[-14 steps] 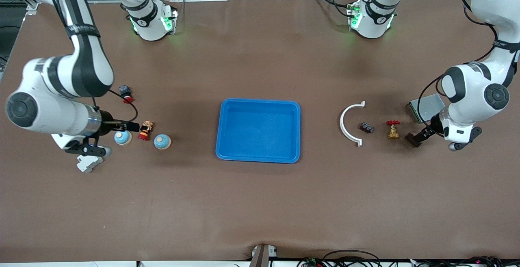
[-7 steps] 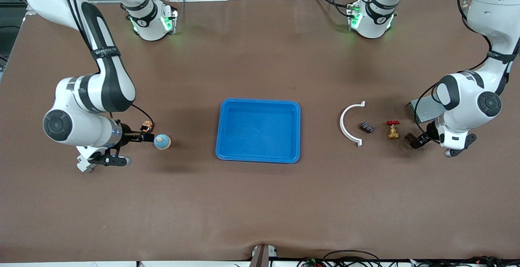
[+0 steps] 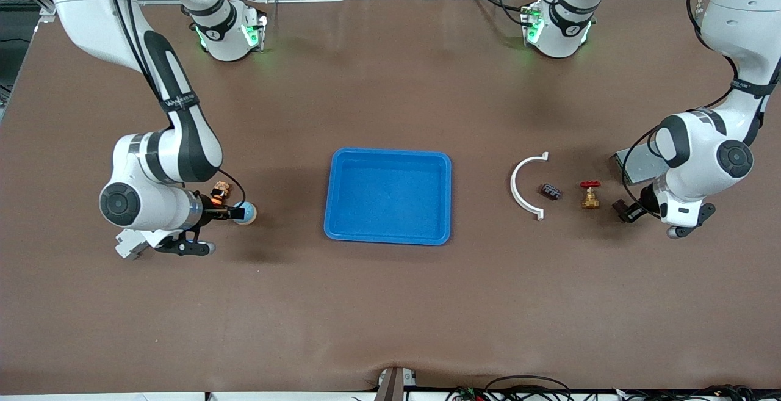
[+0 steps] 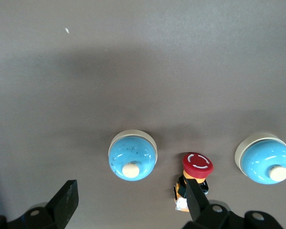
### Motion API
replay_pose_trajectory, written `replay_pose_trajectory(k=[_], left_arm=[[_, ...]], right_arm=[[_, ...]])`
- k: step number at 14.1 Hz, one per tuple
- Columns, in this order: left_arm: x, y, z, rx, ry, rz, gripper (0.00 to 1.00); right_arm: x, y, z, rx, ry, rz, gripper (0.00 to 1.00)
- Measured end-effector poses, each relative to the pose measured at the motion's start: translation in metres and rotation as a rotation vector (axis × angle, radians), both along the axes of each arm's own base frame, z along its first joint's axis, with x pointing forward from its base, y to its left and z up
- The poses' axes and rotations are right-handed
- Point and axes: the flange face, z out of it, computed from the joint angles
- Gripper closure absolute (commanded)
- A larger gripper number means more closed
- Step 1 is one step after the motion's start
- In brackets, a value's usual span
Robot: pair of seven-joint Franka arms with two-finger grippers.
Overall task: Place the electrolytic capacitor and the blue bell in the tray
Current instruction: 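Grasp the blue bell with the right gripper while the left gripper grasps the capacitor, then carry the brown capacitor over the blue tray with the left gripper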
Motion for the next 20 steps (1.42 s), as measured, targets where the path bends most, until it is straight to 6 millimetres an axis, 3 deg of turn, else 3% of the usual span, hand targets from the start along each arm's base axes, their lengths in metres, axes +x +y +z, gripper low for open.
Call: replay_pose_trajectory(k=[3, 6, 15, 20], left_arm=[[0.004, -0.011, 0.023, -0.001, 0.002, -0.021, 1.00], [0.010, -0.032, 0.059, 0.000, -0.028, -0.054, 1.00], [0.044, -0.159, 0.151, -0.072, 0.043, 0.080, 1.00], [0.040, -0.252, 0.173, -0.097, 0.028, 0.171, 1.00]], right_arm=[[-0.001, 0.000, -0.013, 0.005, 0.018, -0.009, 0.00], [-0.005, 0.000, -0.026, 0.019, 0.030, -0.025, 0.00], [-0.017, 0.003, -0.051, 0.015, 0.007, -0.028, 0.00], [-0.019, 0.005, -0.055, 0.014, 0.015, -0.024, 0.00]])
